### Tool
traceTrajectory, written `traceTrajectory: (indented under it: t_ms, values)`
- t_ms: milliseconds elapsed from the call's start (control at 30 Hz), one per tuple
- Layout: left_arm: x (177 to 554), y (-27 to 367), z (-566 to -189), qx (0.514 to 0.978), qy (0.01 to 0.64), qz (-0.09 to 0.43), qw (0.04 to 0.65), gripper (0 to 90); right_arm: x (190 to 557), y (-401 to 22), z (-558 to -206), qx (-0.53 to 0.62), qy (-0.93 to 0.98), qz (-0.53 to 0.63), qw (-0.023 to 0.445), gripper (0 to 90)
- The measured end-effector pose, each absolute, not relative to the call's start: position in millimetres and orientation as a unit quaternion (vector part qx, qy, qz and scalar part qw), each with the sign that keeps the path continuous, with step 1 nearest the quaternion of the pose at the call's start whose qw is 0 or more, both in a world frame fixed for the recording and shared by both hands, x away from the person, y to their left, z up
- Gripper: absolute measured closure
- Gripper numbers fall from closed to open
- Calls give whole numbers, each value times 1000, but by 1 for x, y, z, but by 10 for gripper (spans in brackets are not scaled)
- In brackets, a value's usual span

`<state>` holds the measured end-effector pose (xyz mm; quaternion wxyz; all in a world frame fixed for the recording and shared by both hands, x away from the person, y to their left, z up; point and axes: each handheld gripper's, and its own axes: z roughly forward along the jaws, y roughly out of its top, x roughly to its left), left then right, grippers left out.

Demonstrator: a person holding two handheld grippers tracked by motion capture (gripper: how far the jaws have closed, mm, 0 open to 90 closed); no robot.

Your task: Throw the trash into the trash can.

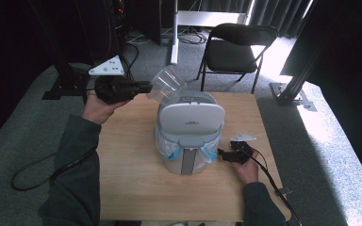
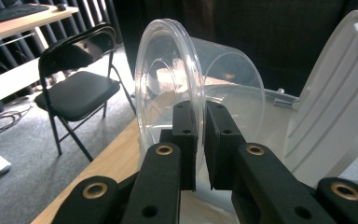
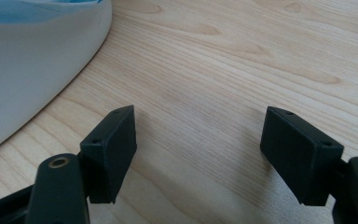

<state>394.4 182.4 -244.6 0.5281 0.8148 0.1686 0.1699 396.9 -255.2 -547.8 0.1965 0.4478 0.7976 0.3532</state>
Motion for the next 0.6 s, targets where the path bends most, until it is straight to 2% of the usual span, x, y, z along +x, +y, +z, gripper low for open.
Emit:
traceTrajectory:
  t_ms: [600]
  values:
    - [387,147,-244,820,125,135,542,836,397,-255,-548,447,798,353,195,259]
